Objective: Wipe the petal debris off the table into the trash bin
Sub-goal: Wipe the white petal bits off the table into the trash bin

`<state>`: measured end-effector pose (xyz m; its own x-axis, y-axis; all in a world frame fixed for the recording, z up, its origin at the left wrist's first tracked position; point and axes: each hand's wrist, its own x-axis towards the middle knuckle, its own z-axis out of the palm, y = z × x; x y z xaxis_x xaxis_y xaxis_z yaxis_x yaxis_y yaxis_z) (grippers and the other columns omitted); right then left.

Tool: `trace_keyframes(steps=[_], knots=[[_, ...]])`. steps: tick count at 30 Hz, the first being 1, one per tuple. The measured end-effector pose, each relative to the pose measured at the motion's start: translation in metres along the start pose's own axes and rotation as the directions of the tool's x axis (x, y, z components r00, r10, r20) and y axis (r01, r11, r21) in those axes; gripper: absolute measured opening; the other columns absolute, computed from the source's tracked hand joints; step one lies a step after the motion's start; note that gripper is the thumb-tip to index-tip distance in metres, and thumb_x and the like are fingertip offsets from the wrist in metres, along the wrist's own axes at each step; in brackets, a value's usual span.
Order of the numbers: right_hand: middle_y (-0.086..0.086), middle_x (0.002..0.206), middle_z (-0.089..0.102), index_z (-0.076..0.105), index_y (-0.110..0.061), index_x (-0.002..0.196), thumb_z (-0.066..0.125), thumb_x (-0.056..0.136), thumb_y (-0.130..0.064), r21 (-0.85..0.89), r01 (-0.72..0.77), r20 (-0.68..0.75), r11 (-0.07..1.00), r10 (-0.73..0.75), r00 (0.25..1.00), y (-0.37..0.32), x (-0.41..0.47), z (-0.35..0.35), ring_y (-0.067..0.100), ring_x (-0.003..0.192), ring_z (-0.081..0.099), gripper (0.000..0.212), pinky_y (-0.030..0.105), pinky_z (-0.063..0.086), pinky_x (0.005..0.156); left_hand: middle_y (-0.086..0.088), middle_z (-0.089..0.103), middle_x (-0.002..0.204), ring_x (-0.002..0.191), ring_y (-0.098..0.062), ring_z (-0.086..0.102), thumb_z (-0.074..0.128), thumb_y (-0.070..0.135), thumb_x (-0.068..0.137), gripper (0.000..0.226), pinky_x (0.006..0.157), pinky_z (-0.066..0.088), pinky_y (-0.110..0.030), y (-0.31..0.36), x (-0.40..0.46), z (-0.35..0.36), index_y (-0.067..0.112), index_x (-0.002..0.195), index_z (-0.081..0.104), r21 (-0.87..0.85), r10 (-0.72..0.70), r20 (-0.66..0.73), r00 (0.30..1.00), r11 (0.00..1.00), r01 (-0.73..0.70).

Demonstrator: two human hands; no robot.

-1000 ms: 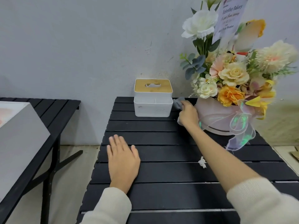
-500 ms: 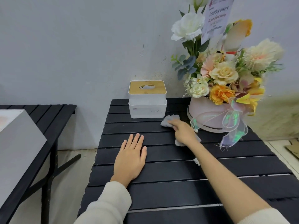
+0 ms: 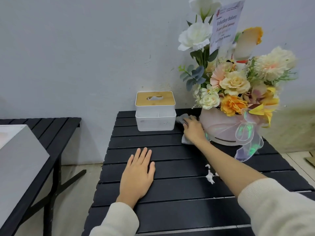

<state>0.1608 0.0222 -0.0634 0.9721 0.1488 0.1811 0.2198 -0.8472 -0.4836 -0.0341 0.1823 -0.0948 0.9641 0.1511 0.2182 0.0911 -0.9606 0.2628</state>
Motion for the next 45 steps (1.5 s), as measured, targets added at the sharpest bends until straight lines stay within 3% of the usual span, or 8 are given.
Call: trace_keyframes(steps=[8, 14, 17, 22, 33, 38, 42, 45], knots=[[0.004, 0.158, 0.01, 0.019, -0.024, 0.147, 0.048, 0.088, -0.006, -0.154, 0.023, 0.181, 0.988, 0.005, 0.984, -0.009, -0.031, 0.012, 0.033, 0.143, 0.009, 0.069, 0.04, 0.019, 0.113, 0.008, 0.015, 0.156, 0.144, -0.01, 0.004, -0.009, 0.051, 0.08, 0.078, 0.112, -0.006, -0.023, -0.001, 0.001, 0.001, 0.025, 0.147, 0.018, 0.014, -0.005, -0.004, 1.0, 1.0, 0.005], [0.001, 0.156, 0.017, 0.027, -0.024, 0.144, 0.044, 0.083, 0.004, -0.093, 0.13, 0.23, 0.987, -0.106, 0.967, -0.028, -0.135, -0.013, 0.028, 0.137, 0.025, 0.07, 0.035, 0.029, 0.106, 0.005, 0.02, 0.155, 0.144, -0.013, 0.008, -0.007, 0.052, 0.079, 0.079, 0.111, -0.004, -0.024, 0.0, 0.001, 0.001, 0.022, 0.146, 0.023, -0.017, -0.005, -0.008, 1.0, 1.0, 0.005], [-0.003, 0.154, 0.025, 0.035, -0.024, 0.141, 0.039, 0.08, 0.009, 0.025, 0.097, 0.11, 0.995, -0.1, 0.989, -0.039, -0.141, -0.025, 0.027, 0.118, 0.041, 0.069, 0.031, 0.033, 0.099, 0.005, 0.022, 0.154, 0.144, -0.012, 0.01, -0.006, 0.053, 0.078, 0.08, 0.111, -0.003, -0.023, 0.0, 0.001, 0.001, 0.022, 0.146, 0.025, -0.038, -0.015, -0.015, 1.0, 0.999, 0.014], [-0.004, 0.159, -0.002, 0.02, -0.03, 0.145, 0.041, 0.095, -0.017, -0.136, 0.128, 0.131, 0.982, -0.111, 0.985, -0.057, -0.104, 0.002, 0.032, 0.133, 0.025, 0.055, 0.04, 0.027, 0.105, 0.007, 0.025, 0.153, 0.143, -0.01, 0.012, -0.003, 0.053, 0.079, 0.078, 0.111, -0.002, -0.022, -0.001, 0.002, 0.001, 0.023, 0.144, 0.029, -0.049, -0.028, -0.035, 0.999, 0.998, 0.027], [0.013, 0.146, 0.024, 0.024, -0.01, 0.141, 0.057, 0.085, -0.023, -0.385, -0.074, 0.084, 0.92, 0.115, 0.99, -0.005, -0.088, -0.021, 0.033, 0.128, 0.029, 0.066, 0.034, 0.03, 0.102, 0.004, 0.032, 0.15, 0.142, -0.014, 0.019, 0.0, 0.052, 0.079, 0.078, 0.112, 0.004, -0.025, 0.0, 0.002, -0.001, 0.021, 0.142, 0.036, -0.063, -0.024, -0.055, 0.998, 0.998, 0.021], [0.013, 0.136, 0.033, 0.035, -0.006, 0.132, 0.052, 0.088, -0.021, -0.483, -0.185, 0.069, 0.856, 0.248, 0.966, 0.022, -0.13, -0.052, 0.032, 0.123, 0.036, 0.049, 0.035, 0.034, 0.1, 0.002, 0.032, 0.15, 0.142, -0.015, 0.021, -0.001, 0.051, 0.08, 0.078, 0.113, 0.006, -0.028, 0.0, 0.002, 0.001, 0.019, 0.142, 0.036, -0.054, -0.021, -0.049, 0.999, 0.998, 0.018], [0.017, 0.136, 0.033, 0.045, -0.005, 0.126, 0.045, 0.089, -0.011, -0.354, -0.285, 0.048, 0.891, 0.322, 0.946, 0.022, -0.143, -0.094, 0.037, 0.119, 0.037, 0.038, 0.037, 0.035, 0.097, 0.002, 0.032, 0.15, 0.142, -0.015, 0.02, -0.001, 0.05, 0.08, 0.079, 0.114, 0.007, -0.029, 0.001, 0.002, 0.002, 0.019, 0.142, 0.035, -0.041, -0.022, -0.051, 0.998, 0.999, 0.019], [0.02, 0.133, 0.039, 0.046, -0.004, 0.127, 0.047, 0.09, -0.012, -0.273, -0.197, -0.093, 0.942, 0.178, 0.98, -0.001, -0.136, -0.1, 0.038, 0.117, 0.039, 0.038, 0.04, 0.034, 0.096, 0.004, 0.027, 0.152, 0.143, -0.014, 0.015, -0.006, 0.05, 0.078, 0.081, 0.114, 0.004, -0.028, 0.002, 0.002, 0.001, 0.021, 0.144, 0.03, -0.03, -0.02, -0.041, 0.999, 0.999, 0.019]])
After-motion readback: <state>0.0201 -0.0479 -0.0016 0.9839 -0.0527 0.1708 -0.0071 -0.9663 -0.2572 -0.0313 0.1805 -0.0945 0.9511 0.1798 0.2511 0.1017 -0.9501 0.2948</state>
